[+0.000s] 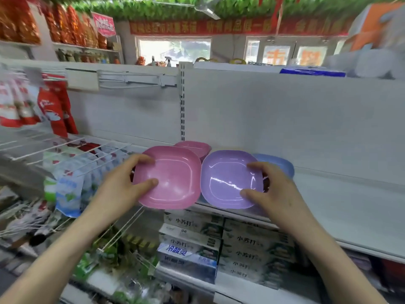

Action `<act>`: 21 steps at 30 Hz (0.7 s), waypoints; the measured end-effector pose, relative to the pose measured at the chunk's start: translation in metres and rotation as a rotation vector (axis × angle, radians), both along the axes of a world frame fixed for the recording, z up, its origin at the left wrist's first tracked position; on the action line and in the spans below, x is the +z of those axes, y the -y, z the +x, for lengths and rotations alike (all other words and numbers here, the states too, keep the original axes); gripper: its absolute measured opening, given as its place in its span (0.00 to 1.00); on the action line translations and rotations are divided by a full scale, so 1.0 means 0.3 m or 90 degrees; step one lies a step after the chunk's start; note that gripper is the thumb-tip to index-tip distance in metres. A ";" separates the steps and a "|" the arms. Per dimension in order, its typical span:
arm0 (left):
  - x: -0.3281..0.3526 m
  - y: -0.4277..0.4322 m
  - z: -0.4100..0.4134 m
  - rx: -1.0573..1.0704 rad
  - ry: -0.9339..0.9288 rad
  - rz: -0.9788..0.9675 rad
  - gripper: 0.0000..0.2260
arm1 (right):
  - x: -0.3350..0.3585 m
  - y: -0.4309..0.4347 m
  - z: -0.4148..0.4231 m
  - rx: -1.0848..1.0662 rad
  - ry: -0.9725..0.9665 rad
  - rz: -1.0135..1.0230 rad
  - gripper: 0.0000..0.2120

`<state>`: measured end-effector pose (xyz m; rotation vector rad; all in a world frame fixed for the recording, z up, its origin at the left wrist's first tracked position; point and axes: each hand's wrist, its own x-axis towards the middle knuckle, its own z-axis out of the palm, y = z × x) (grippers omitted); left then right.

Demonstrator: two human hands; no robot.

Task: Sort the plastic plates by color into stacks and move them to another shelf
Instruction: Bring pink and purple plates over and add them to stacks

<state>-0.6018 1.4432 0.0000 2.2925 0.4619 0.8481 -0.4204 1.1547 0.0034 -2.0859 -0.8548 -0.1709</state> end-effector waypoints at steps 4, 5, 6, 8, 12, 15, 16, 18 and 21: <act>0.005 0.016 0.087 -0.030 0.004 0.004 0.17 | 0.021 0.058 0.046 -0.025 0.011 0.001 0.30; 0.008 0.021 0.107 -0.037 0.007 0.001 0.17 | 0.024 0.080 0.062 -0.036 0.008 0.006 0.30; 0.012 0.028 0.129 -0.040 0.008 0.003 0.18 | 0.026 0.104 0.080 -0.050 0.006 0.011 0.30; 0.023 0.042 0.175 -0.044 0.001 0.006 0.18 | 0.026 0.154 0.118 -0.081 0.006 0.017 0.30; 0.017 0.069 0.251 -0.065 0.006 -0.001 0.18 | 0.013 0.226 0.179 -0.120 -0.024 0.009 0.30; -0.001 0.071 0.295 -0.085 0.001 -0.014 0.18 | 0.002 0.246 0.203 -0.143 -0.046 -0.024 0.32; -0.004 0.068 0.308 -0.093 -0.005 -0.018 0.18 | -0.001 0.250 0.207 -0.151 -0.056 -0.035 0.32; -0.001 0.057 0.335 -0.109 -0.013 -0.023 0.18 | -0.004 0.254 0.215 -0.167 -0.077 -0.061 0.33; 0.015 0.032 0.368 -0.118 -0.005 -0.030 0.18 | -0.001 0.254 0.222 -0.180 -0.100 -0.107 0.35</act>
